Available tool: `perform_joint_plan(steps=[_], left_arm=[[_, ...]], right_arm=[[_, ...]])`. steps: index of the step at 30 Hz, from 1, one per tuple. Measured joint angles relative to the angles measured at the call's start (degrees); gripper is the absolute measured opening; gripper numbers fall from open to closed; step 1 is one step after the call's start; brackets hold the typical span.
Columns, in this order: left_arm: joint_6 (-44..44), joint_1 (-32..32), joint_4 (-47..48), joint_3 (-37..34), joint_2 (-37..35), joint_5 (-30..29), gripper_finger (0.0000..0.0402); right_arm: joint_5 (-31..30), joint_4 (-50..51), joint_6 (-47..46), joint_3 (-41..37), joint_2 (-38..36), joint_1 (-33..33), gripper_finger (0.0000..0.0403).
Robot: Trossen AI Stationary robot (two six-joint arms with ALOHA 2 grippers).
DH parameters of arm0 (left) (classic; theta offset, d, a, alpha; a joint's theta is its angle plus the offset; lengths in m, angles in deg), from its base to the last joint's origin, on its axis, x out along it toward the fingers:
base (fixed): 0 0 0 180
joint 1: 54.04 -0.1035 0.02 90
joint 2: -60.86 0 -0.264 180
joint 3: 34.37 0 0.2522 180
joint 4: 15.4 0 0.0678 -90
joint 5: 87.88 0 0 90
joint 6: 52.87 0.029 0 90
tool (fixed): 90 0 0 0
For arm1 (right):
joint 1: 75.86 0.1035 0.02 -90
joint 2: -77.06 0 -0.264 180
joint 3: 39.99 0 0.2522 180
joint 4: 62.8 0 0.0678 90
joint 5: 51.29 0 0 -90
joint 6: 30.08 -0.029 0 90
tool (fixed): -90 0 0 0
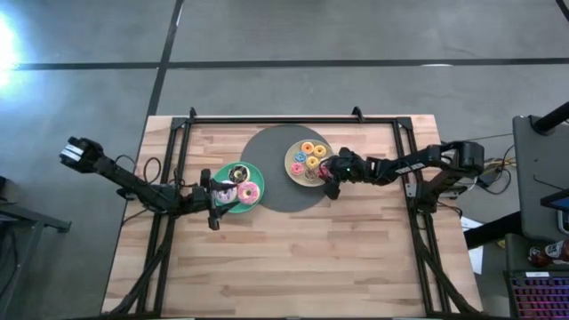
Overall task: Pick & Place donuts
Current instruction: Put the small orange donut on the brown plate, then return to Home Position
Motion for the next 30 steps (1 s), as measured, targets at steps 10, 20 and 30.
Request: perform_joint_plan(steps=[10, 20, 30], left_arm=[[0.0, 0.0, 0.0, 0.0, 0.0, 0.0, 0.0227], [0.0, 0.0, 0.0, 0.0, 0.0, 0.0, 0.0227], [0.1, 0.0, 0.0, 0.0, 0.0, 0.0, 0.0227]], right_arm=[[0.2, -0.2, -0.7, 0.0, 0.0, 0.0, 0.0208], [0.2, -0.3, -0.3, 0.0, 0.0, 0.0, 0.0253], [0.2, -0.4, 0.1, 0.0, -0.8, 0.0, 0.0308]])
